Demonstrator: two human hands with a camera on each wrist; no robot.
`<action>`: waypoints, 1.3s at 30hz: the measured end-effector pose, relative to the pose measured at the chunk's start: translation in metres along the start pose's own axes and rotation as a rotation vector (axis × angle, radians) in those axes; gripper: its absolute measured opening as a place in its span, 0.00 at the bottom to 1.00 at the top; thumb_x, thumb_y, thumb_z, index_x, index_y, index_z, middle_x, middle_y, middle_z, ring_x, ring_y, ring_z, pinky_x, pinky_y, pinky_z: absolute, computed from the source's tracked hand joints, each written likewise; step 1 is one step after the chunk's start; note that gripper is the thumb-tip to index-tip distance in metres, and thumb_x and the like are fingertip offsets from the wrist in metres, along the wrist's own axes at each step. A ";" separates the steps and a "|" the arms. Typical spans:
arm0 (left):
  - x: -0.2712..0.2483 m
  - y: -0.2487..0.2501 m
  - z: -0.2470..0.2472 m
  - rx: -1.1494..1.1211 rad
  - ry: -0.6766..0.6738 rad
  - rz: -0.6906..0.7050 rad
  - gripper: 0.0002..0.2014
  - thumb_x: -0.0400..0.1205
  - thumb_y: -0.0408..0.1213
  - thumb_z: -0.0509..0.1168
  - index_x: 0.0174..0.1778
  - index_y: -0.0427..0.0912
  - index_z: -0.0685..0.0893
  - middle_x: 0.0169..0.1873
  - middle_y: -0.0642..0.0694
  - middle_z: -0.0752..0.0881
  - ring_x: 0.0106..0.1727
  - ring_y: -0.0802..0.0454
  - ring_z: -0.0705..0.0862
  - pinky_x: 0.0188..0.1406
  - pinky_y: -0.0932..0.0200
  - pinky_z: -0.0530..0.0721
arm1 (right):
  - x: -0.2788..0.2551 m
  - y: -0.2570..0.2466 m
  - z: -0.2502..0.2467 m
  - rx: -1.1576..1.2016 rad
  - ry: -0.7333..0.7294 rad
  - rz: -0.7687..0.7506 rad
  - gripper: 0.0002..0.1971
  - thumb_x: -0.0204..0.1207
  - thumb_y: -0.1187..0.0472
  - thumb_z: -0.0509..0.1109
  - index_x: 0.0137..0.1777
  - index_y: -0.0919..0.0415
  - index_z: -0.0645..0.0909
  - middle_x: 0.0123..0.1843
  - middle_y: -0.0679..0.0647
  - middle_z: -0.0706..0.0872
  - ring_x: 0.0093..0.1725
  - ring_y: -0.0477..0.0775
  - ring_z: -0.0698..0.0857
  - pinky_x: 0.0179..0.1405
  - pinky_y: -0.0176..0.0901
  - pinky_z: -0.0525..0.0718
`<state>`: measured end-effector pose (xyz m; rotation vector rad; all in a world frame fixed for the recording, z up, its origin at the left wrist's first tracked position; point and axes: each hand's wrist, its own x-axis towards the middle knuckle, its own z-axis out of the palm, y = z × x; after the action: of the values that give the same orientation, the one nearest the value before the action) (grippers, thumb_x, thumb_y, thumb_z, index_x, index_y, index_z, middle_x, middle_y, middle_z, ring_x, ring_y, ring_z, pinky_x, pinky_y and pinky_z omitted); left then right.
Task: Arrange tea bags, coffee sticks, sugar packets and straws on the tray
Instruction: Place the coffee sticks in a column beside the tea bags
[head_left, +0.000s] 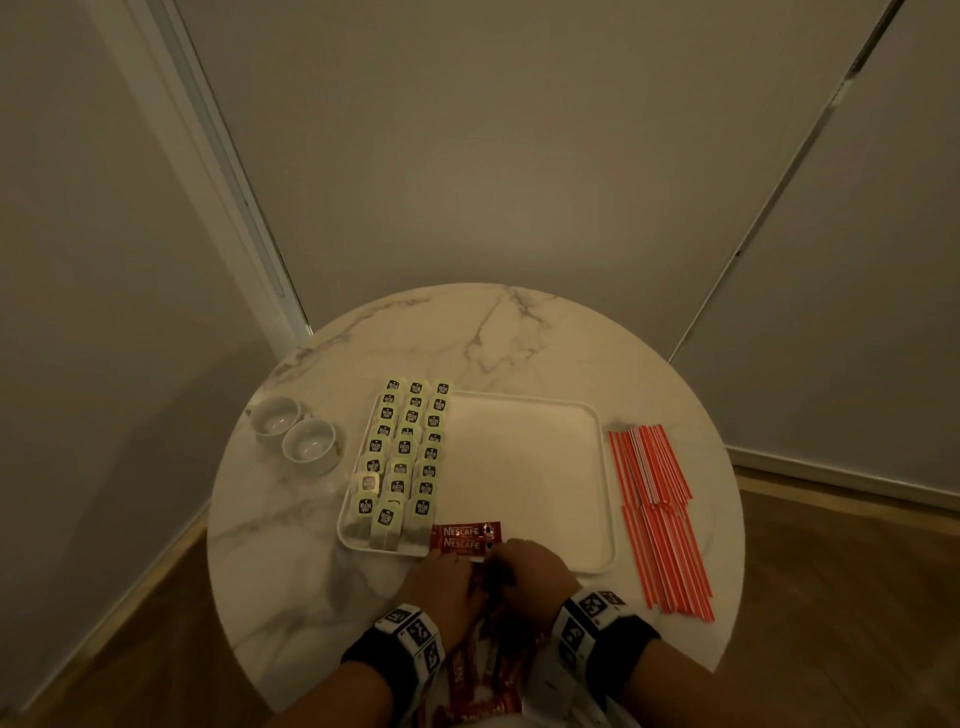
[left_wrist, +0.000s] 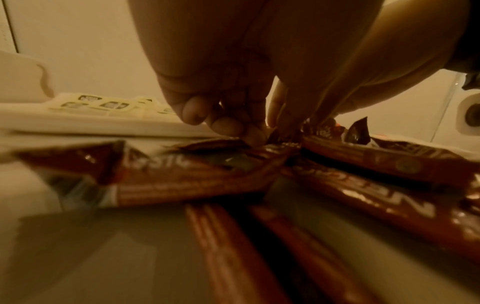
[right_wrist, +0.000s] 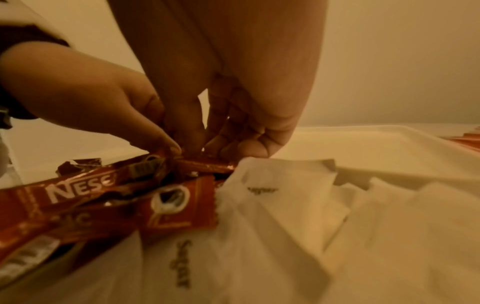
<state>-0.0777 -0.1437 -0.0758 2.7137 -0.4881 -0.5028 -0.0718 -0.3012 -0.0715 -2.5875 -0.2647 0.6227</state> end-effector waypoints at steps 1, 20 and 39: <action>-0.001 0.001 -0.001 0.000 0.009 -0.003 0.13 0.83 0.52 0.57 0.53 0.49 0.82 0.53 0.52 0.84 0.55 0.53 0.78 0.56 0.57 0.79 | 0.000 0.000 -0.001 0.012 0.001 0.004 0.16 0.80 0.58 0.65 0.67 0.55 0.80 0.65 0.53 0.82 0.64 0.55 0.80 0.65 0.44 0.77; -0.022 -0.022 -0.081 -0.419 0.257 -0.010 0.06 0.78 0.34 0.68 0.35 0.42 0.83 0.37 0.52 0.82 0.43 0.59 0.80 0.48 0.62 0.79 | -0.024 -0.026 -0.067 0.653 -0.026 -0.090 0.08 0.81 0.61 0.67 0.43 0.55 0.87 0.33 0.47 0.87 0.31 0.41 0.82 0.37 0.30 0.80; -0.026 -0.005 -0.100 -1.234 0.023 -0.184 0.08 0.75 0.32 0.73 0.46 0.36 0.83 0.32 0.41 0.87 0.28 0.49 0.83 0.22 0.60 0.79 | -0.025 -0.027 -0.074 0.714 0.029 -0.109 0.06 0.83 0.60 0.66 0.48 0.59 0.84 0.30 0.46 0.82 0.28 0.40 0.78 0.35 0.34 0.79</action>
<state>-0.0595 -0.1031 0.0171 1.5604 0.1050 -0.5555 -0.0616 -0.3137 0.0092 -1.8811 -0.1359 0.5186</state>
